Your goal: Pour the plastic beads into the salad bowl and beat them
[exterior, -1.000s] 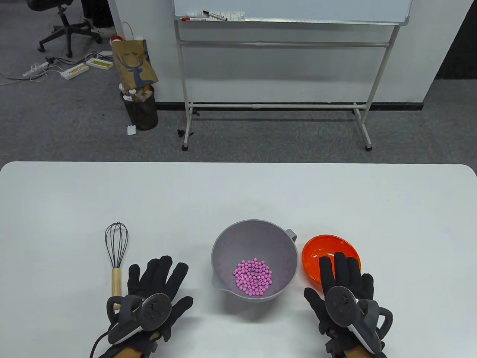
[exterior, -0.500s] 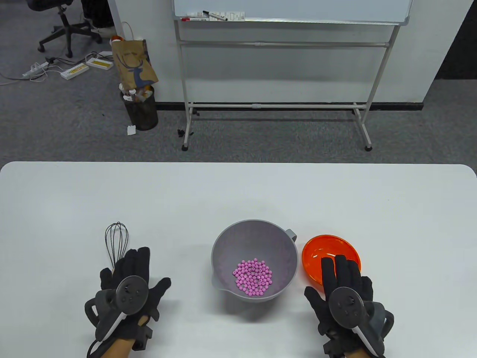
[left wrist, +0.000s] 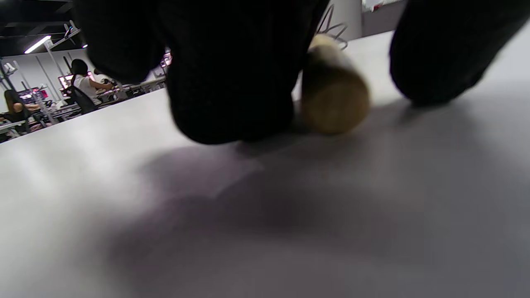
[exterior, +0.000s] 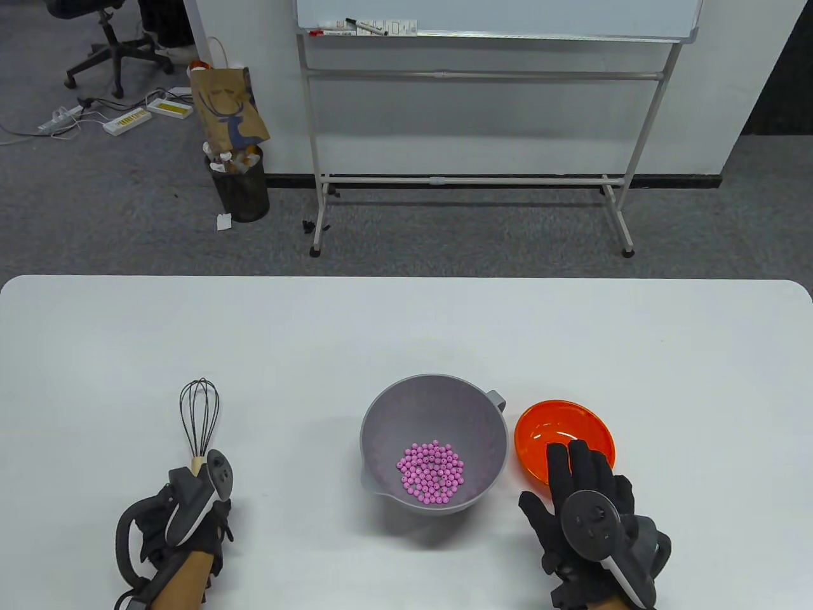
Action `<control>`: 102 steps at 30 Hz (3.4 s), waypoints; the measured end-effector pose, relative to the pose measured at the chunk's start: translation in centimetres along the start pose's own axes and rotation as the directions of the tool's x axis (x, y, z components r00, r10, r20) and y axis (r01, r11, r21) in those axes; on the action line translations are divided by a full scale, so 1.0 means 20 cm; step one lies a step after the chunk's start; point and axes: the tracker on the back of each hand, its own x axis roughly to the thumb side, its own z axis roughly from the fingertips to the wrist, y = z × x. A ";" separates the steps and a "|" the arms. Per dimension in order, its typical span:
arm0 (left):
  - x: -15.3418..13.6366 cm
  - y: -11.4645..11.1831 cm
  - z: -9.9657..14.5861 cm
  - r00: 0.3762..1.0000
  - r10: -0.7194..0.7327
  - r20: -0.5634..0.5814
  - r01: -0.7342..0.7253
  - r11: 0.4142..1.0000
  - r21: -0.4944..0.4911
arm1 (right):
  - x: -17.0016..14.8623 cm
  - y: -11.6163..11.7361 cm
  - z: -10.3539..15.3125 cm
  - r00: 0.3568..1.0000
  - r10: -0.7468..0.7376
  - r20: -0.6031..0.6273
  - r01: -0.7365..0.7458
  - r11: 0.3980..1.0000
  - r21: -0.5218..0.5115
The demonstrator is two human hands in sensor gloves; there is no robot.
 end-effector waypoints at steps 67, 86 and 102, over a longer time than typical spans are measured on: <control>0.70 0.79 0.63 0.528 0.060 0.847 -0.506 0.823 0.257 | 0.24 0.21 -0.47 0.917 -0.095 -0.387 0.216 0.935 0.281; 0.65 0.89 0.70 0.607 -0.095 0.789 -0.307 0.887 0.344 | 0.24 0.22 -0.46 0.915 -0.103 -0.390 0.227 0.930 0.289; 0.73 0.77 0.63 0.525 0.091 0.846 -0.533 0.810 0.244 | 0.24 0.22 -0.47 0.913 -0.105 -0.394 0.230 0.931 0.284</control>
